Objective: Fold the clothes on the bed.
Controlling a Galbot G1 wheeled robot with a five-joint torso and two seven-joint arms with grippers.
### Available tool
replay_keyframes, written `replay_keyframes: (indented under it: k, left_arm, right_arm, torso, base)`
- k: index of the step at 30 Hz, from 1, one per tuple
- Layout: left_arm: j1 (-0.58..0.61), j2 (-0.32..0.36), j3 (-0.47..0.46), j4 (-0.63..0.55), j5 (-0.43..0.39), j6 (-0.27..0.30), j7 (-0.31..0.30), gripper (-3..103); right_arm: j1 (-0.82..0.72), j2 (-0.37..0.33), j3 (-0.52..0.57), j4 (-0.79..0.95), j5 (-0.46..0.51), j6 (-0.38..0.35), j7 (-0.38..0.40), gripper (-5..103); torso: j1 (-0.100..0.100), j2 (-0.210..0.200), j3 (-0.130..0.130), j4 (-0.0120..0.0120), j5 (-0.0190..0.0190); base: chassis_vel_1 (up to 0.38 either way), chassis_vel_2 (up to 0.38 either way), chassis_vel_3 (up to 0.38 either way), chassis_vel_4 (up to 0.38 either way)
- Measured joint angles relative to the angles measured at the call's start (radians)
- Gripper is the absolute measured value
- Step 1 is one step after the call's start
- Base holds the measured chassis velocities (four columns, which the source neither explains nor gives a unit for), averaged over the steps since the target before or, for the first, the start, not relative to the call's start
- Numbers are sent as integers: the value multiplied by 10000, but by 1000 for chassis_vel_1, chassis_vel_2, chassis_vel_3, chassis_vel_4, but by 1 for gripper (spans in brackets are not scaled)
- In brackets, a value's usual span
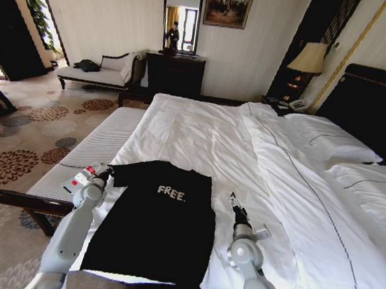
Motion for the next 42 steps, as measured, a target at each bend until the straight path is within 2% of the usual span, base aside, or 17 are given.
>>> replay_keyframes:
  k: [1,8,9,12,13,23,35,37,39,40,42]
  left_arm:
    - [0,0,0,0,0,0,0,0]
    - [-364,230,1754,-844,20,34,-150,0]
    - [-364,230,1754,-844,20,34,-150,0]
    - [-597,34,2407,-819,207,39,-208,0]
    - [-799,-299,2937,-502,495,22,-187,0]
    - [-943,-632,3491,-30,760,-12,-61,0]
    - [-788,-237,4220,-269,820,139,-145,0]
    - [-699,-131,4369,-437,827,185,-134,-2]
    - [-586,-95,4389,-661,825,254,-128,7]
    - [-586,-95,4389,-661,825,254,-128,7]
    - [-453,-139,4205,-922,804,331,-145,17]
  right_arm:
    - [0,0,0,0,0,0,0,100]
    - [4,-8,-19,-12,4,5,26,100]
    - [4,-8,-19,-12,4,5,26,100]
    - [-18,2,-31,-47,-1,4,35,100]
    - [-18,-7,-10,-92,-3,1,40,100]
    - [-15,-31,47,-169,-7,-1,43,100]
    - [-29,-16,80,-194,-29,-1,47,100]
    - [-32,-15,83,-204,-41,0,47,100]
    - [-32,-15,89,-206,-44,3,47,100]
    - [-32,-15,89,-206,-44,3,47,100]
    - [-27,-18,96,-206,-45,6,47,100]
  torso:
    - [0,0,0,0,0]
    - [0,0,0,-3,2]
    - [0,0,0,-3,2]
    - [0,0,0,-3,1]
    - [0,0,0,0,0]
    - [0,0,0,0,1]
    - [0,0,0,-1,-1]
    - [0,0,0,0,0]
    - [0,0,0,-1,-1]
    - [0,0,0,-1,-1]
    - [0,0,0,-2,-1]
  base:
    - [0,0,0,0]
    - [0,0,0,0]
    - [0,0,0,0]
    - [0,0,0,0]
    - [0,0,0,0]
    - [0,0,0,0]
    - [0,0,0,0]
    - [0,0,0,0]
    - [0,0,0,0]
    - [0,0,0,0]
    - [0,0,0,0]
